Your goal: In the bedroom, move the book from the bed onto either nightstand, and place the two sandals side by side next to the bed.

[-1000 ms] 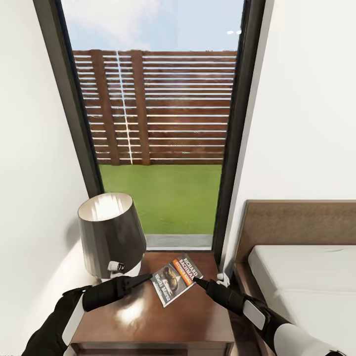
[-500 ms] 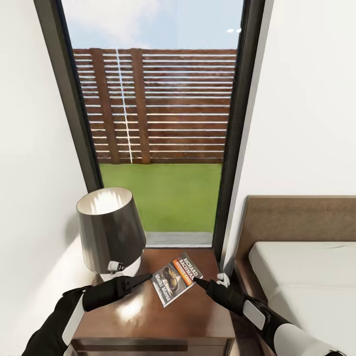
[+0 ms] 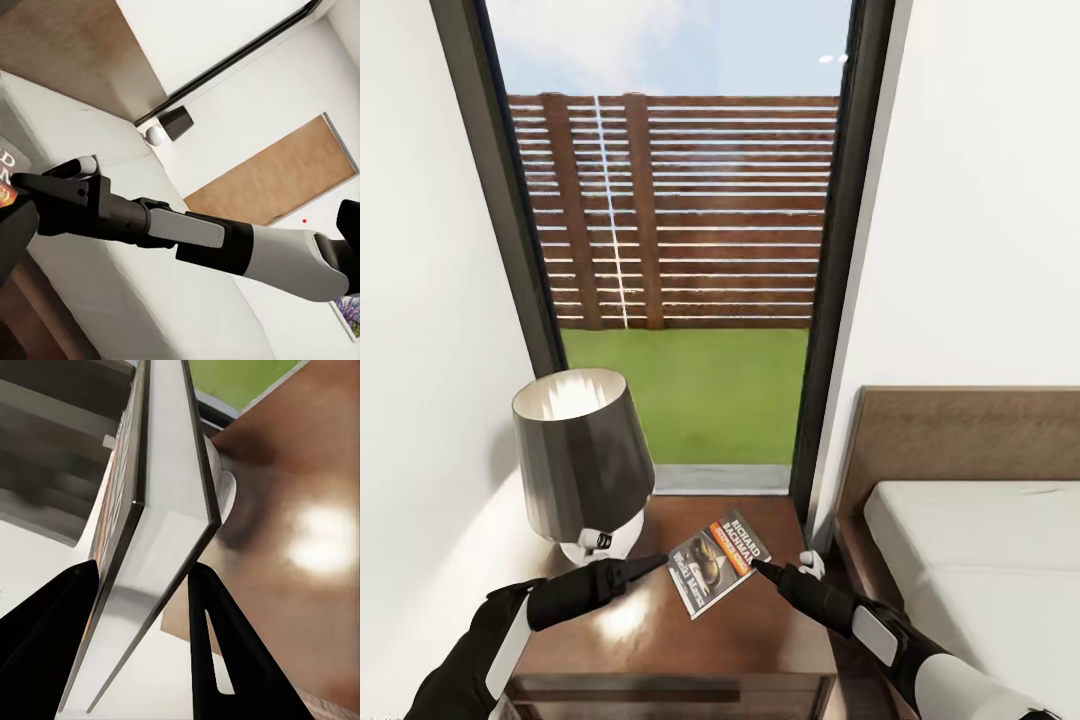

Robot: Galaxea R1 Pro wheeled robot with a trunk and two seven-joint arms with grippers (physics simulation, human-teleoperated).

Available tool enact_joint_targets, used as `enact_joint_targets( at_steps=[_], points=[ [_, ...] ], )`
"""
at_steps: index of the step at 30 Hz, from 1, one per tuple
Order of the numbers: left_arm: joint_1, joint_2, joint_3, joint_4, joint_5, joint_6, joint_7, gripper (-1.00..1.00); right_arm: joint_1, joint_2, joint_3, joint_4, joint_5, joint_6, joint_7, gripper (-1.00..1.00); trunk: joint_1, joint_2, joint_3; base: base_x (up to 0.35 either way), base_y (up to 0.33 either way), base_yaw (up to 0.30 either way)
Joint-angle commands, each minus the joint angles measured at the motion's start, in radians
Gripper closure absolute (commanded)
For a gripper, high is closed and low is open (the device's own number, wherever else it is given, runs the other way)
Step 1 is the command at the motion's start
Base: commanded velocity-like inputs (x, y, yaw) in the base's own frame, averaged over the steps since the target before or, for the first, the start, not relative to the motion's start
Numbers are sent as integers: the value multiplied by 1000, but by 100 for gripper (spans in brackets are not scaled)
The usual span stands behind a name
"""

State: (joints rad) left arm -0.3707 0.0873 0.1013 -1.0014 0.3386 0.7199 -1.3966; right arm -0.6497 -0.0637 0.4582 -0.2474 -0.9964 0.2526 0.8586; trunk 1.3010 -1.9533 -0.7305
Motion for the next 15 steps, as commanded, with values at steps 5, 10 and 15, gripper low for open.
enact_joint_targets(
  at_steps=[5,10,15],
  points=[
    [-1,0,0,1,2,10,-2,-100,-1,-1,4,-3,-11,51,116,100,19,-36,-17,0,0,0],
    [-1,0,0,1,2,10,-2,-100,-1,-1,4,0,-10,83,149,100,38,-71,-32,0,0,0],
    [-1,0,0,1,2,10,-2,-100,-1,-1,4,0,-10,87,152,100,57,-106,-48,0,0,0]
  ],
)
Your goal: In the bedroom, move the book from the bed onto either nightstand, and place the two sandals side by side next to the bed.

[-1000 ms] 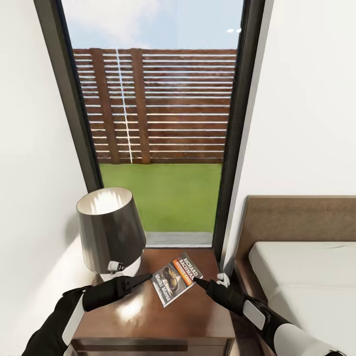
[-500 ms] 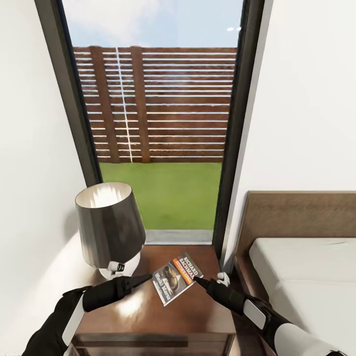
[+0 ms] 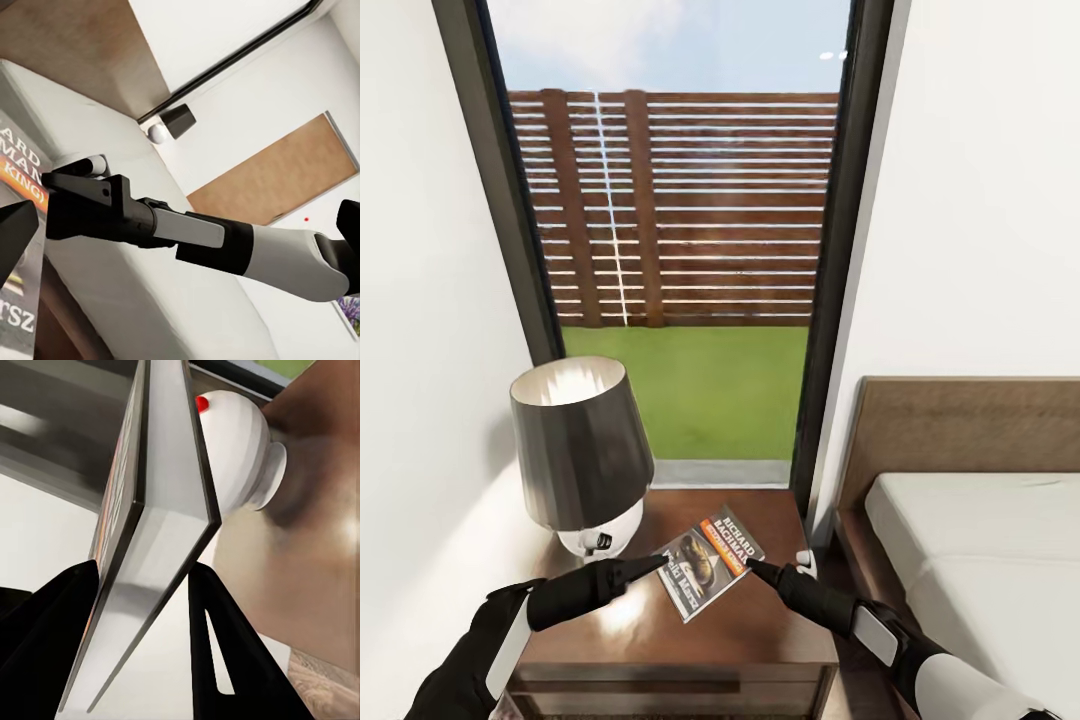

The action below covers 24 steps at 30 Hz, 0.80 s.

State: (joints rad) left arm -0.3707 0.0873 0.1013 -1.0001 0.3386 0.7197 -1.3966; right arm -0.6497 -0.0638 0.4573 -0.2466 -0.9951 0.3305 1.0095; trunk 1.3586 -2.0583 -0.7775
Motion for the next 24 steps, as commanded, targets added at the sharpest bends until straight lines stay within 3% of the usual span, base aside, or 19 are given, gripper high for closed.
enact_joint_targets(
  at_steps=[1,13,24],
  points=[
    [-1,0,0,0,2,11,-2,-100,-1,-1,4,0,-11,10,1,100,4,-8,-4,0,0,0],
    [-1,0,0,0,2,11,-2,-100,-1,-1,4,0,-11,10,-2,100,50,-92,-42,0,0,0],
    [-1,2,1,0,4,11,-4,-100,-1,-1,4,1,-10,10,-3,100,50,-92,-42,56,0,0]
  ],
)
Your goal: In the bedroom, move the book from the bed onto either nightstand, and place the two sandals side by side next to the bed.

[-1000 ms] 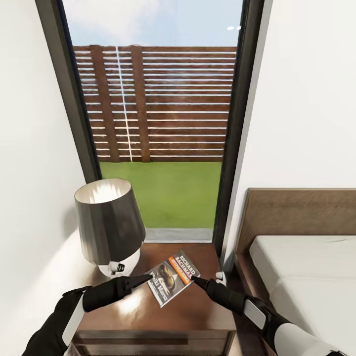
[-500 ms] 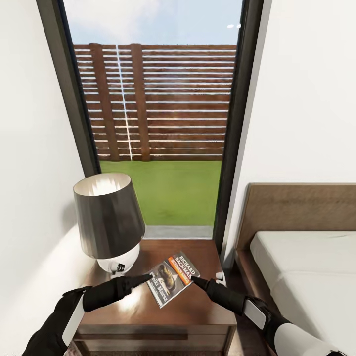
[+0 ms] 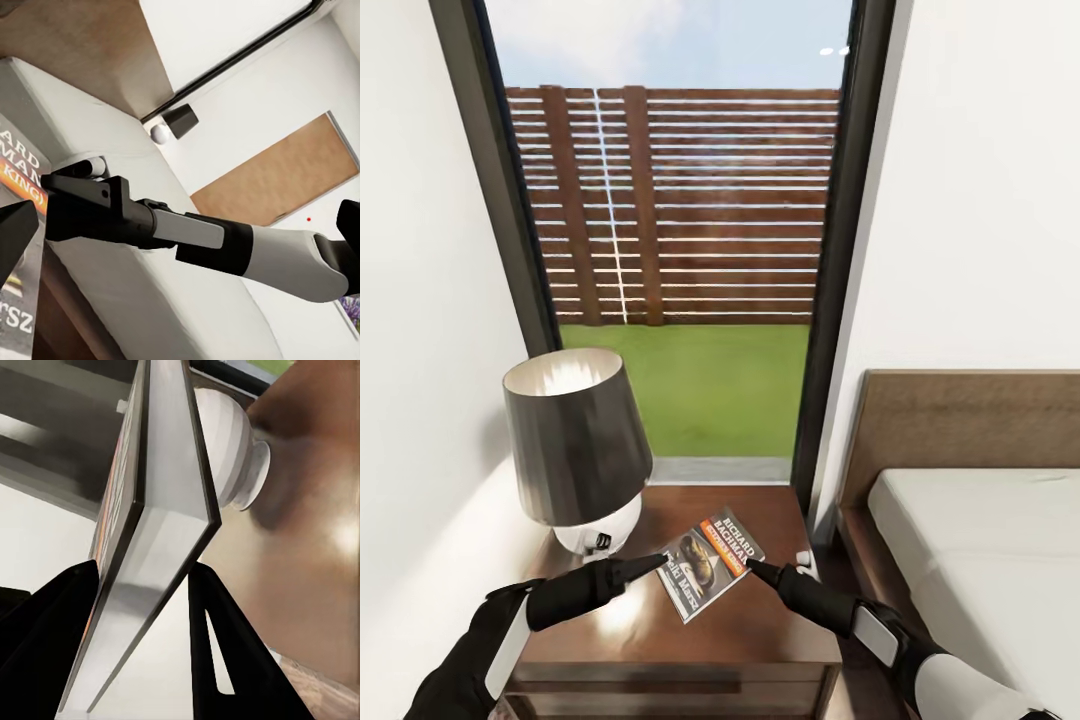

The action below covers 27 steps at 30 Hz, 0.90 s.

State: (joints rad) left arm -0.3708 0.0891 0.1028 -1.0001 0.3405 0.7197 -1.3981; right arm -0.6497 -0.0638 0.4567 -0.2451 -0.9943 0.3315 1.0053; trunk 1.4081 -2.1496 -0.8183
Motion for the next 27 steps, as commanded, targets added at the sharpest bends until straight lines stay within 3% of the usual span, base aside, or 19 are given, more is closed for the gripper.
enact_joint_targets(
  at_steps=[1,18,27],
  points=[
    [0,0,0,0,2,10,-2,-100,-1,-1,5,0,-11,9,1,100,0,0,-1,271,0,0],
    [0,0,0,0,3,10,0,-100,-1,-1,5,0,-10,9,1,100,0,0,-1,148,13,0],
    [0,0,1,0,3,12,-2,-100,-1,-1,5,0,-10,9,1,100,8,-14,-7,20,3,0]
  ],
)
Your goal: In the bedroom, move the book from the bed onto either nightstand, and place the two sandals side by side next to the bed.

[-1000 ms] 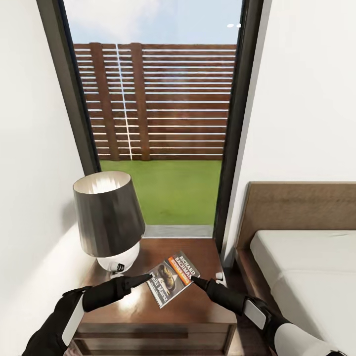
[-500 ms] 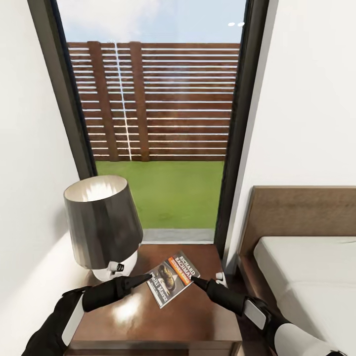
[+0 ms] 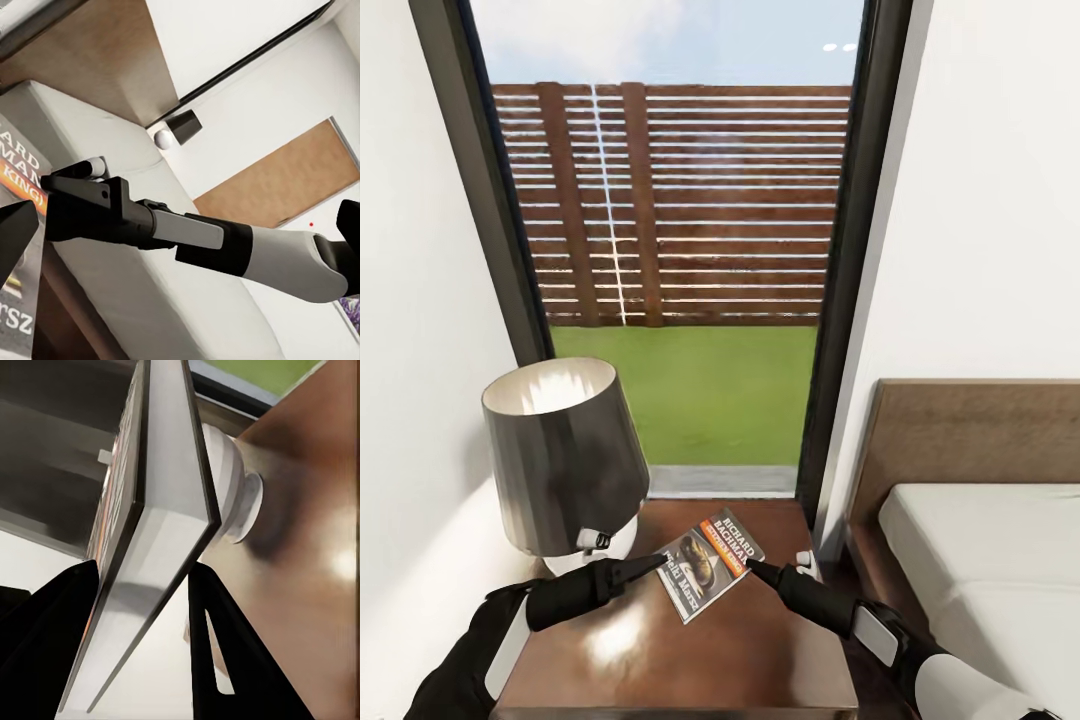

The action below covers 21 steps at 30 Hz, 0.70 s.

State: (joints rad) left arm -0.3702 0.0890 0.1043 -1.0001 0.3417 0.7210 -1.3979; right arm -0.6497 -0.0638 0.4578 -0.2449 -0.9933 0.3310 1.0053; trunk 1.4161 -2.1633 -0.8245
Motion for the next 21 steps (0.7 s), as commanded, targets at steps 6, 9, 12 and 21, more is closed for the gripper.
enact_joint_targets(
  at_steps=[6,9,12,21],
  points=[
    [0,0,0,0,1,10,-3,-100,-1,-1,4,-1,-12,9,1,100,23,-43,-20,0,0,0],
    [0,0,0,0,2,10,-3,-100,-1,-1,4,-1,-11,9,1,100,34,-64,-29,0,0,0],
    [0,0,0,0,1,9,-3,-100,-1,-1,4,-1,-11,9,1,100,46,-85,-39,0,0,0],
    [-1,0,0,0,1,9,-3,-100,-1,-1,4,-1,-11,9,1,100,80,-148,-67,0,0,0]
  ],
)
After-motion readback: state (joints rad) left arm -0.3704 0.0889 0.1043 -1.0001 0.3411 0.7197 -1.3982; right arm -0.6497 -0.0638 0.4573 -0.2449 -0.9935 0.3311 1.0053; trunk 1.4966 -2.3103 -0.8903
